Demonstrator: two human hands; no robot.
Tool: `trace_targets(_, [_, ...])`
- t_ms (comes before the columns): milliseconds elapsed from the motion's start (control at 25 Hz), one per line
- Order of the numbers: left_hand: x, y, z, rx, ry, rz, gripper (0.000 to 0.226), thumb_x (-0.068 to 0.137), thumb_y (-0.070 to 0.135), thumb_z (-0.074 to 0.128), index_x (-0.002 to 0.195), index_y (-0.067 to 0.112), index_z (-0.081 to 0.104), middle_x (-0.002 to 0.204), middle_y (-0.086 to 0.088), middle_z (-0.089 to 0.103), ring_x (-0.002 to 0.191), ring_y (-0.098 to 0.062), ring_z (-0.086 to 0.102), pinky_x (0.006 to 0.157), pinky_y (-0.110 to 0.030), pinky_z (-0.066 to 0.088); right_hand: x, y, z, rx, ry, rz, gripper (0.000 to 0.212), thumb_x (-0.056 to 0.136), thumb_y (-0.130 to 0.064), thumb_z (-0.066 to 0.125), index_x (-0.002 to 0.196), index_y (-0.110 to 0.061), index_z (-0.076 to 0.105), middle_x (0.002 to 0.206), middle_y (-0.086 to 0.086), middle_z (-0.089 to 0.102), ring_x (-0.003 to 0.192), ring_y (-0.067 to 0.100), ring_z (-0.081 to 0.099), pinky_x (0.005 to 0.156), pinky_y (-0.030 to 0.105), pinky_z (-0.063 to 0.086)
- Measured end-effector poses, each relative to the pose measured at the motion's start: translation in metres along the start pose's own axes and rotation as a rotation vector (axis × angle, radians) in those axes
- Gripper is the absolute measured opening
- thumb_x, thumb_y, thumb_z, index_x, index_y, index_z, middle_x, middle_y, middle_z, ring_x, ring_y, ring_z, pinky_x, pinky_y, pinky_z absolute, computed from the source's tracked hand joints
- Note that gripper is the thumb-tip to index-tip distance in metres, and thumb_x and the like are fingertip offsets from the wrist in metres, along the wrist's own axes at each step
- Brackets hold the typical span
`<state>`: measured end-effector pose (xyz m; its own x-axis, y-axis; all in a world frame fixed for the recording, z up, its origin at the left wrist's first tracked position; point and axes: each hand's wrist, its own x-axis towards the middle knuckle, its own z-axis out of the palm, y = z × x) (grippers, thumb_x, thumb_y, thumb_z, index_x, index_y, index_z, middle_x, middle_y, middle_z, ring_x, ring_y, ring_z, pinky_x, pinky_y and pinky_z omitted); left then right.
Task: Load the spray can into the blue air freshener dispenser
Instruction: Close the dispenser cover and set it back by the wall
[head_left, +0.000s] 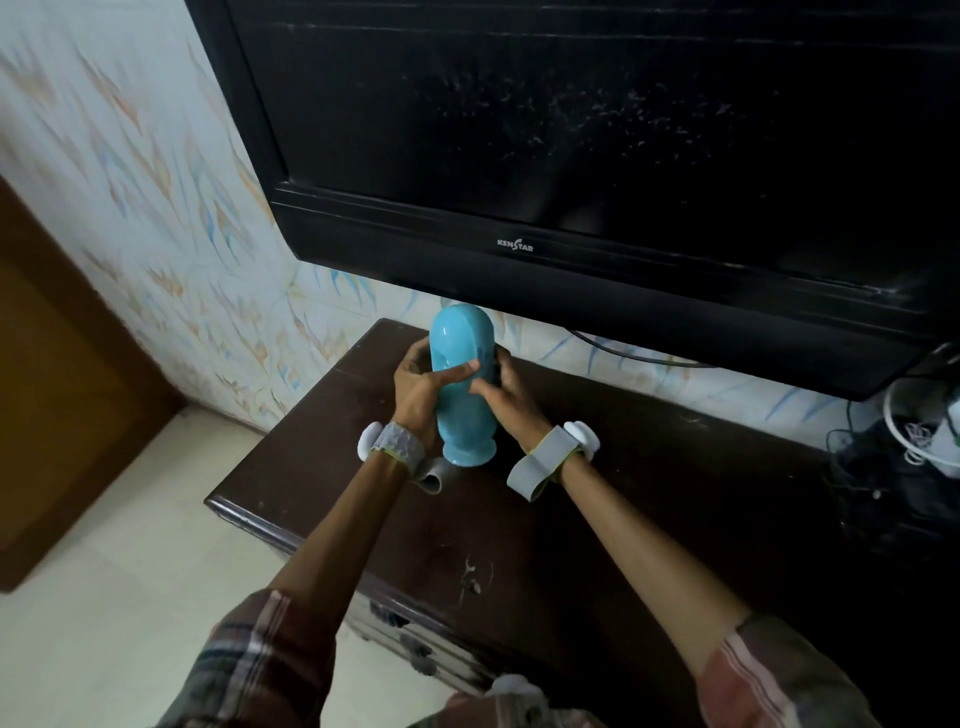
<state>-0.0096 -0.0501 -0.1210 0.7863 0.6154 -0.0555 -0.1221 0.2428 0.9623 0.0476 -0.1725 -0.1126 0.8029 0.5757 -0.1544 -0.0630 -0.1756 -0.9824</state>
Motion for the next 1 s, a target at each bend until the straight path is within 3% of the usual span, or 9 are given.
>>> trace_targets(160, [0.011,0.003,-0.016,0.111,0.091,0.131,0.081,0.047,0.014,0.097,0.118,0.015,0.059,0.120,-0.001,0.066,0.115,-0.019,0.065,0.091,-0.035,0.061,0.018,-0.007,0.024,-0.185,0.021,-0.061,0.090,0.064,-0.023,0.086,0.140,-0.018,0.039,0.136,0.013,0.058,0.124,0.027,0.059,0.103,0.049,0.052])
trace_targets(320, [0.022,-0.006,-0.045,0.119,0.177,0.165,0.077,0.056,-0.004,0.095,0.119,0.015,0.056,0.124,-0.004,0.064,0.123,-0.029,0.063,0.082,-0.029,0.063,0.030,-0.010,0.048,-0.245,-0.039,-0.102,0.079,0.079,0.004,0.074,0.146,-0.006,0.033,0.142,0.019,0.051,0.130,0.031,0.052,0.095,0.025,0.045])
trace_targets(440, [0.037,-0.013,-0.060,0.163,0.213,0.196,0.079,0.052,0.006,0.094,0.120,0.021,0.057,0.127,-0.008,0.065,0.128,-0.037,0.062,0.096,-0.054,0.061,0.041,-0.004,0.064,-0.348,-0.023,-0.177,0.078,0.083,0.004,0.067,0.150,-0.006,0.029,0.144,0.019,0.049,0.131,0.032,0.051,0.094,0.023,0.040])
trace_targets(520, [0.051,-0.012,-0.069,0.209,0.233,0.195,0.085,0.050,0.018,0.095,0.126,0.020,0.058,0.131,-0.009,0.065,0.130,-0.034,0.062,0.101,-0.059,0.058,0.056,-0.007,0.074,-0.401,-0.039,-0.194,0.072,0.086,0.005,0.065,0.149,-0.002,0.031,0.143,0.022,0.051,0.129,0.034,0.053,0.091,0.020,0.038])
trace_targets(720, [0.074,-0.009,-0.084,0.386,0.168,0.246,0.090,0.072,0.021,0.094,0.150,0.012,0.049,0.146,-0.008,0.058,0.137,-0.027,0.055,0.110,-0.041,0.051,0.081,-0.016,0.093,-0.399,-0.009,-0.185,0.070,0.086,0.002,0.064,0.148,-0.005,0.031,0.141,0.023,0.052,0.127,0.036,0.054,0.103,0.032,0.044])
trace_targets(800, [0.086,-0.010,-0.094,0.419,0.152,0.243,0.091,0.076,0.026,0.091,0.154,0.013,0.046,0.152,-0.007,0.055,0.141,-0.027,0.053,0.113,-0.041,0.050,0.090,-0.015,0.104,-0.366,0.010,-0.186,0.072,0.086,-0.003,0.065,0.149,-0.009,0.029,0.140,0.019,0.052,0.128,0.033,0.055,0.104,0.040,0.048])
trace_targets(1000, [0.102,-0.007,-0.106,0.464,0.160,0.240,0.089,0.079,0.029,0.089,0.156,0.017,0.045,0.155,-0.004,0.053,0.142,-0.024,0.052,0.114,-0.044,0.050,0.107,-0.014,0.113,-0.363,0.008,-0.194,0.072,0.088,-0.005,0.064,0.150,-0.009,0.027,0.142,0.021,0.050,0.130,0.035,0.054,0.103,0.044,0.049])
